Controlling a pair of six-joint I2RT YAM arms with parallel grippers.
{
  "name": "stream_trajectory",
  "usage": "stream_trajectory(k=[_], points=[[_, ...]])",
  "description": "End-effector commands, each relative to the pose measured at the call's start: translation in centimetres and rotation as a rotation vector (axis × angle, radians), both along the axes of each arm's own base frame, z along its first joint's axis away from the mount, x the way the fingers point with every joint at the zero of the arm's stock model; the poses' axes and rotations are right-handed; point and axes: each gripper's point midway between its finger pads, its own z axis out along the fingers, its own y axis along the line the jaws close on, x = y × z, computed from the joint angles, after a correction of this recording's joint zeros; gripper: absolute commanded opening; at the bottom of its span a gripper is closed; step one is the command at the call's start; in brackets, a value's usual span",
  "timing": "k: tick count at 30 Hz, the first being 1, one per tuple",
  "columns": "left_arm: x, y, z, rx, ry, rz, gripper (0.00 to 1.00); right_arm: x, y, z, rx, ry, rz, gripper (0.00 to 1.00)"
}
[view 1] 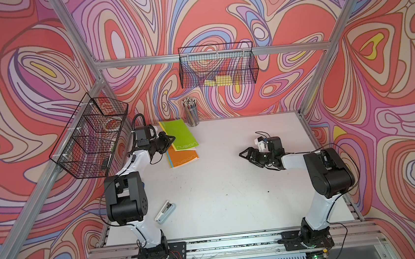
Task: Close the notebook
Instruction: Place the notebook at the notebook.
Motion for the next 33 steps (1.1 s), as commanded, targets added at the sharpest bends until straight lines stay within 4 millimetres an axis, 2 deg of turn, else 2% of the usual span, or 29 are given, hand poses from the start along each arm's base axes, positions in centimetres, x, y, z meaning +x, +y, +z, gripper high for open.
stream_trajectory(k=[1, 13, 20, 26, 33], points=[[0.1, 0.0, -0.5, -0.02, 0.007, -0.006, 0.0, -2.4, -0.7, -4.1, -0.041, 0.151, -0.019, 0.98], [-1.3, 0.4, -4.0, 0.049, 0.124, -0.033, 0.0, -2.4, -0.7, -3.9, -0.04, 0.149, -0.021, 0.98], [-1.6, 1.2, -5.7, 0.083, 0.158, -0.035, 0.0, -1.7, -0.2, -2.4, -0.031, 0.125, -0.014, 0.98], [-1.6, 1.8, -7.1, 0.118, 0.18, -0.038, 0.0, -0.5, 2.2, 0.3, -0.024, 0.078, 0.024, 0.98], [-1.3, 2.0, -7.9, 0.132, 0.186, -0.042, 0.0, 1.0, 6.8, 2.9, 0.009, 0.033, 0.093, 0.98]])
